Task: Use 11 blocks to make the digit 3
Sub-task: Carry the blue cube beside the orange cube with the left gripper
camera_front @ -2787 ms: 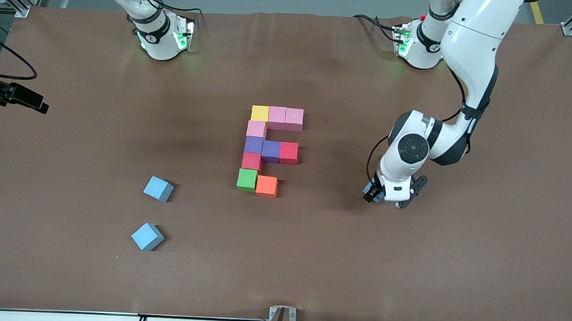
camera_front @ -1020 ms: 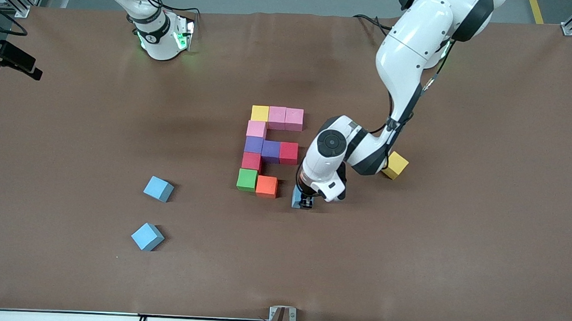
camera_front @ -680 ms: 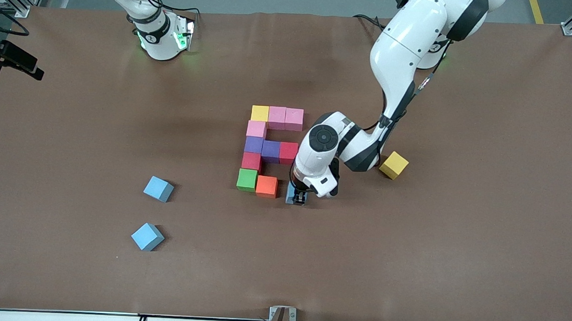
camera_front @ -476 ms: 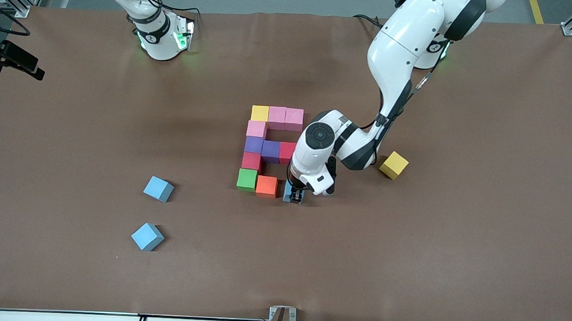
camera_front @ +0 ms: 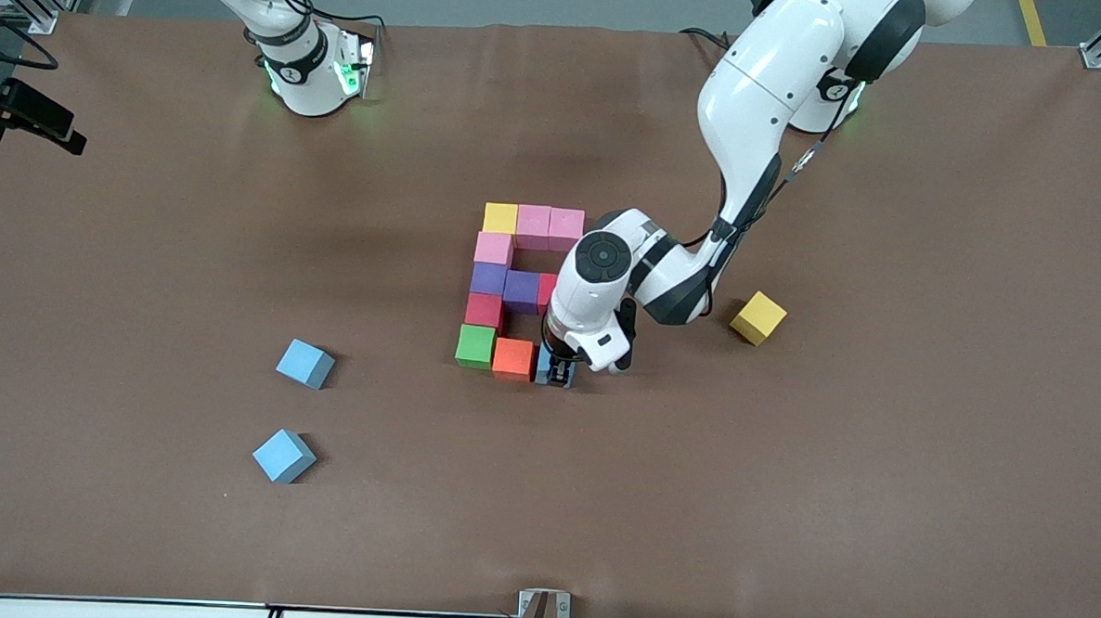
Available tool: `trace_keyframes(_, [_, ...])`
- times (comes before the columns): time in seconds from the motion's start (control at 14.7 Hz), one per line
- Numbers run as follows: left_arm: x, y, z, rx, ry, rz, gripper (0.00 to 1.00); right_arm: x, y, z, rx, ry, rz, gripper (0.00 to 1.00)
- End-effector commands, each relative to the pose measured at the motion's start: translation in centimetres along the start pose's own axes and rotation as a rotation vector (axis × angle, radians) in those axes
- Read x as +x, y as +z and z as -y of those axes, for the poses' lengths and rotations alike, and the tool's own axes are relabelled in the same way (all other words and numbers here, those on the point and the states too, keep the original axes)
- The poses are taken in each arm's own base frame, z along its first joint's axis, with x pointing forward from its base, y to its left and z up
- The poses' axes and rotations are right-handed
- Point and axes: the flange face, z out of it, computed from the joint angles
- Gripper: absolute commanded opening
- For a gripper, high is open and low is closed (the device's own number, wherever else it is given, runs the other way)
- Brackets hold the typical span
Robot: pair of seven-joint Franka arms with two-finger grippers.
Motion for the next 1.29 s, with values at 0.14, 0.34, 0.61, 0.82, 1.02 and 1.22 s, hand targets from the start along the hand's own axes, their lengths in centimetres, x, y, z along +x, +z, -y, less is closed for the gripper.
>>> trace_keyframes(0.14, [-1.3,3.5,0.7,0.018,-0.013,0.02,0.32,-0.6,0.1,0.0,-0.002,-0.012,0.001,1.0])
trace_keyframes(0.34, [-1.7,3.5,0.7,0.014,-0.009,0.024,0.32,-0.6,0.2,-0.1,-0.002,-0.009,0.003,1.0])
trace_keyframes(0.61, [-2.3,3.6,1.2,0.013,-0.002,0.026,0.32,-0.6,0.2,0.0,-0.002,-0.012,0.003,1.0])
trace_keyframes(0.82, [-2.4,3.7,1.4,0.014,0.0,0.025,0.32,-0.6,0.2,-0.1,-0.002,-0.01,0.003,1.0])
trace_keyframes(1.02, [-2.3,3.8,1.4,0.016,0.001,0.022,0.45,-0.6,0.2,-0.1,-0.002,-0.009,0.003,1.0])
trace_keyframes(1.22, [-2.2,3.5,1.2,0.013,0.009,0.021,1.0,-0.6,0.2,-0.1,-0.002,-0.009,0.003,1.0])
